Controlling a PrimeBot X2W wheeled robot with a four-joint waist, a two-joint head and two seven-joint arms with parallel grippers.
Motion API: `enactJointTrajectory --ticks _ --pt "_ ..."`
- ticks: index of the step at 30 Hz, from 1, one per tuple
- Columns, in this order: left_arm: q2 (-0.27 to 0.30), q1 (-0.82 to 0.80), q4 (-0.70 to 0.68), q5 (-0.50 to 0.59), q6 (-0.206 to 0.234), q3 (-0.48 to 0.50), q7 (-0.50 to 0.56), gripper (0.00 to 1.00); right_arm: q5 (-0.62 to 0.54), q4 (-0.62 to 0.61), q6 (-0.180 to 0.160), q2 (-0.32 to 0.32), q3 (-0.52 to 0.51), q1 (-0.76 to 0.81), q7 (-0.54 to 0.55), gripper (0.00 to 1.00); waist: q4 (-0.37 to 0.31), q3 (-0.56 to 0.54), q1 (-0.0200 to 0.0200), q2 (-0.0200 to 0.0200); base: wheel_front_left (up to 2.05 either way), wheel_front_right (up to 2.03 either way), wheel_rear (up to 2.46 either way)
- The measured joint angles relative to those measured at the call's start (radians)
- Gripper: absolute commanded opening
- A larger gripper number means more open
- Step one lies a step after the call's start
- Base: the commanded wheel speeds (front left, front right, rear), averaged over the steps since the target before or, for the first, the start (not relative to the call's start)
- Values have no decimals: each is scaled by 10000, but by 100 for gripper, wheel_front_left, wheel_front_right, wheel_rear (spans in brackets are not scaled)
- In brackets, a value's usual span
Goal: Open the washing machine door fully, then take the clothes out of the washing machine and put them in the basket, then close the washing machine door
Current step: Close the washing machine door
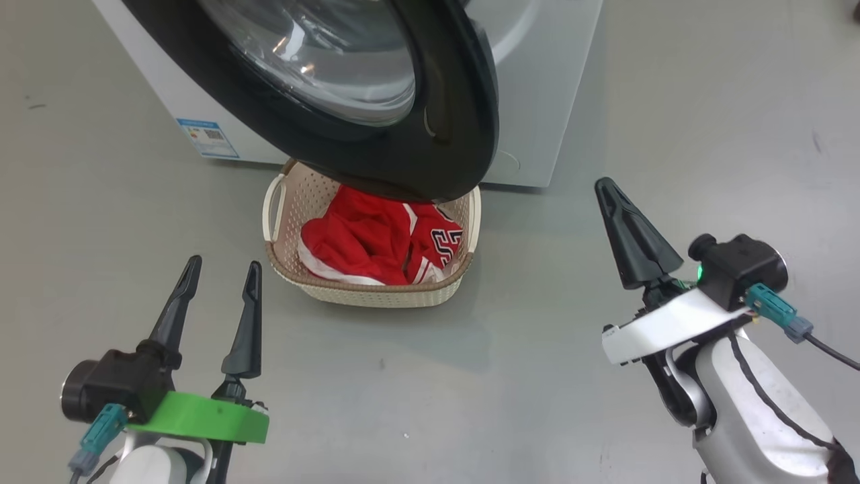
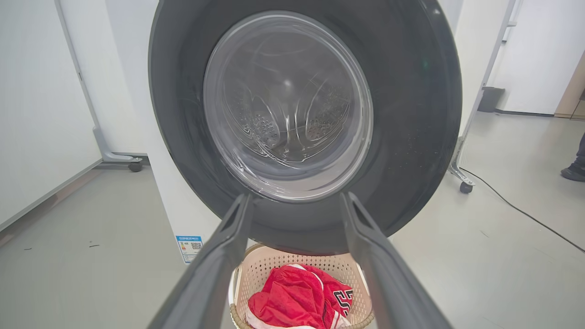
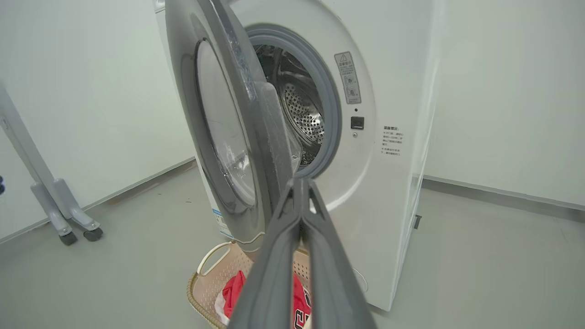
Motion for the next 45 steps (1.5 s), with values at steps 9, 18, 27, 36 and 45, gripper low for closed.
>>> enactJointTrajectory --ticks 9,18,27,36,45 --pt "-372 -481 -6 186 -209 -222 0 100 -203 -127 2 -284 1174 -1273 594 0 520 633 0 0 0 0 0" --pt "-704 -1040 88 278 -391 -217 -2 100 -192 132 2 -702 1689 -2275 936 0 1243 1248 0 0 0 0 0" --pt "-869 -1160 240 384 -497 -199 -2 100 128 581 2 -874 1613 -2979 1014 0 1873 1774 0 0 0 0 0" --pt "-1032 -1399 255 441 -577 -194 -2 100 451 924 4 -1177 1158 -3636 1037 0 2115 2272 0 0 0 0 0" --pt "-1218 -1737 261 439 -732 -209 -2 100 545 1179 90 -1624 633 -4255 1118 0 2231 2769 0 0 0 0 0"
